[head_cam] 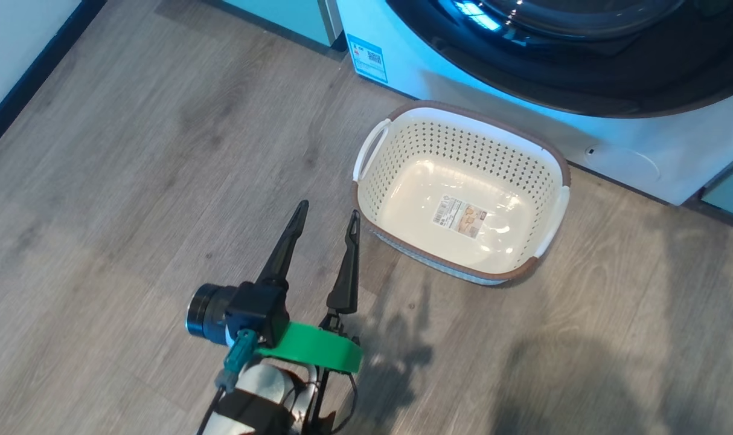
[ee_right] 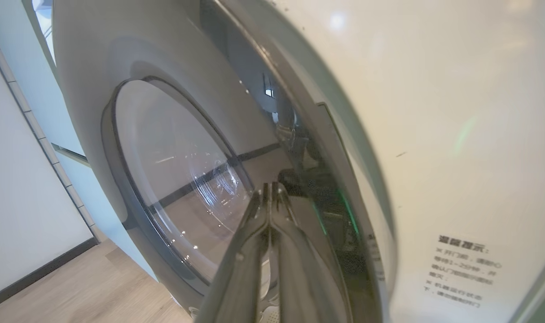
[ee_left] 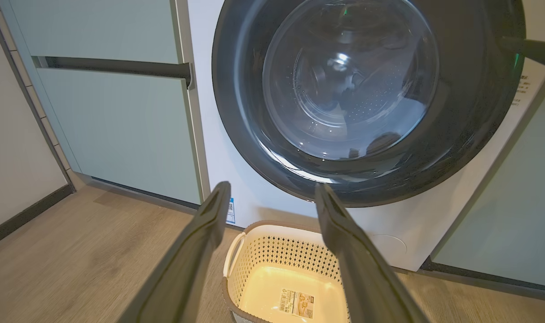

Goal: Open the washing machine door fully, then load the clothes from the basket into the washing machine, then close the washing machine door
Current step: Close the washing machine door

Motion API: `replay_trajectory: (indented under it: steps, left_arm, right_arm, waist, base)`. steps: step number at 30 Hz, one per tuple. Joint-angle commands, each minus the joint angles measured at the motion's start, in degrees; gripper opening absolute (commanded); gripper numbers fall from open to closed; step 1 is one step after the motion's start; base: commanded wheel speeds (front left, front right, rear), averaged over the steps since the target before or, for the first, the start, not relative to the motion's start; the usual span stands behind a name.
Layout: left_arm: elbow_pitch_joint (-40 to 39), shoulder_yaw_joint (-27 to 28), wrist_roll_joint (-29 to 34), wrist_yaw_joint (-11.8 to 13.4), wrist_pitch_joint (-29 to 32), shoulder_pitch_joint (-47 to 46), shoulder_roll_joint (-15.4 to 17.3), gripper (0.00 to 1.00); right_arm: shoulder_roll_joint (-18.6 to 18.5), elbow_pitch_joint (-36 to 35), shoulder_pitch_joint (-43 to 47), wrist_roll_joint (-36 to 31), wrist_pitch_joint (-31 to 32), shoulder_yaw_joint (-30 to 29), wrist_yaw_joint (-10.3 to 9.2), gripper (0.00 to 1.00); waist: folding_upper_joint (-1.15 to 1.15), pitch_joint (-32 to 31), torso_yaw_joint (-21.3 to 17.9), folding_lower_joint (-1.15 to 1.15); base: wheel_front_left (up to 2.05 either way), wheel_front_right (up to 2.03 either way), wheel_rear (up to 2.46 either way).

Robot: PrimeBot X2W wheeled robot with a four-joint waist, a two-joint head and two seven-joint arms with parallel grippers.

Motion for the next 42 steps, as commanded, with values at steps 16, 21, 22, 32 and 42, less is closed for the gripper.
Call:
replay_trajectory:
  steps: [16, 21, 22, 32, 42]
  left_arm:
    - [0.9, 4.3, 2.3, -1.5, -0.6, -0.5, 0.4, 1.00]
    - [1.8, 5.2, 2.9, -2.2, -0.6, 0.2, 0.6, 1.00]
    - [2.0, 5.3, 3.0, -2.3, -0.6, 0.3, 0.7, 1.00]
    - [3.8, 6.5, 2.8, -3.1, -0.6, 1.9, 0.9, 1.00]
    - [5.9, 7.6, 1.9, -3.5, -0.6, 5.0, 1.6, 1.00]
  right_arm:
    - [1.3, -17.4, 16.5, 3.8, -1.1, 6.2, -0.19, 0.00]
    - [2.0, -23.3, 24.2, 3.3, -1.0, 5.4, -0.19, 0.06]
    - [2.3, -24.3, 25.6, 3.2, -0.8, 5.2, -0.19, 0.27]
    - [5.7, -32.2, 36.6, 1.7, 0.7, 1.9, -0.19, 1.00]
    - [8.4, -39.2, 48.3, -0.6, 2.7, -2.1, -0.19, 1.00]
  waist:
    - [0.00, -5.0, -5.9, 0.00]
    - [0.00, -7.1, -8.1, 0.00]
    - [0.00, -7.4, -8.5, 0.00]
    - [0.00, -11.0, -12.2, 0.00]
    - [0.00, -15.5, -15.9, 0.00]
  base:
    - [0.00, 0.00, 0.00]
    - [0.00, 0.00, 0.00]
    - [0.00, 0.00, 0.00]
    - [0.00, 0.00, 0.00]
    - [0.00, 0.00, 0.00]
